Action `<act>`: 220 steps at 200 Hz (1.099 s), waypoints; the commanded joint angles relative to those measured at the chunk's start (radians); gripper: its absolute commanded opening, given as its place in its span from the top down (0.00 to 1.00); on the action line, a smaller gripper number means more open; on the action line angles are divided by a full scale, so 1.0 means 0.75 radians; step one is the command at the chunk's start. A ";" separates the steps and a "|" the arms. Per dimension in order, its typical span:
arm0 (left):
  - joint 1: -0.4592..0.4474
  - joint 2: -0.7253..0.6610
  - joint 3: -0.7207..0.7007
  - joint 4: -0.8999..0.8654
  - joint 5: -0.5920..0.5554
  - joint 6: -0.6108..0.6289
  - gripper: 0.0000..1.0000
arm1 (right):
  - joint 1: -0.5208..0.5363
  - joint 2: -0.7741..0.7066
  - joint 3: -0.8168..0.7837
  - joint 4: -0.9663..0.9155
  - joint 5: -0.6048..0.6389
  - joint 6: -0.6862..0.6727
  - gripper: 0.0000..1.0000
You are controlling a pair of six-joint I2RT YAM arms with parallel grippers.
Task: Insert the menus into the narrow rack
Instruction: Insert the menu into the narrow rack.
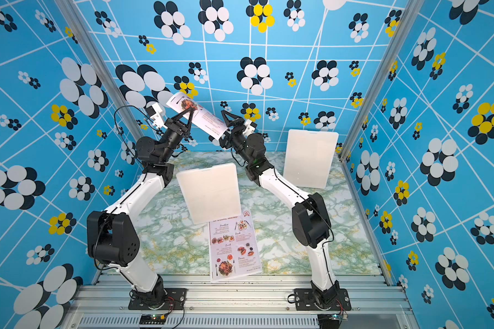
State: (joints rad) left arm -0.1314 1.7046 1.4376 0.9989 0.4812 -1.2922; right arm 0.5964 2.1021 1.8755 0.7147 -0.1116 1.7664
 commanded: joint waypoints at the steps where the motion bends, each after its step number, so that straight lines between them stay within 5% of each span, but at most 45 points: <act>1: 0.001 -0.087 -0.020 0.069 0.067 -0.006 1.00 | -0.023 0.012 0.019 0.037 0.020 -0.016 0.09; 74: 0.016 -0.127 -0.065 0.067 0.133 -0.034 1.00 | -0.059 -0.003 0.001 0.020 0.026 -0.062 0.15; 220: 0.122 -0.133 -0.085 0.054 0.415 0.011 1.00 | -0.106 -0.113 0.104 -0.255 -0.148 -0.359 0.63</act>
State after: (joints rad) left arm -0.0448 1.6085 1.3640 1.0096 0.7139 -1.3094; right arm 0.5182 2.0689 1.8961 0.5842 -0.1638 1.5803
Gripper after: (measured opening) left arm 0.056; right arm 0.413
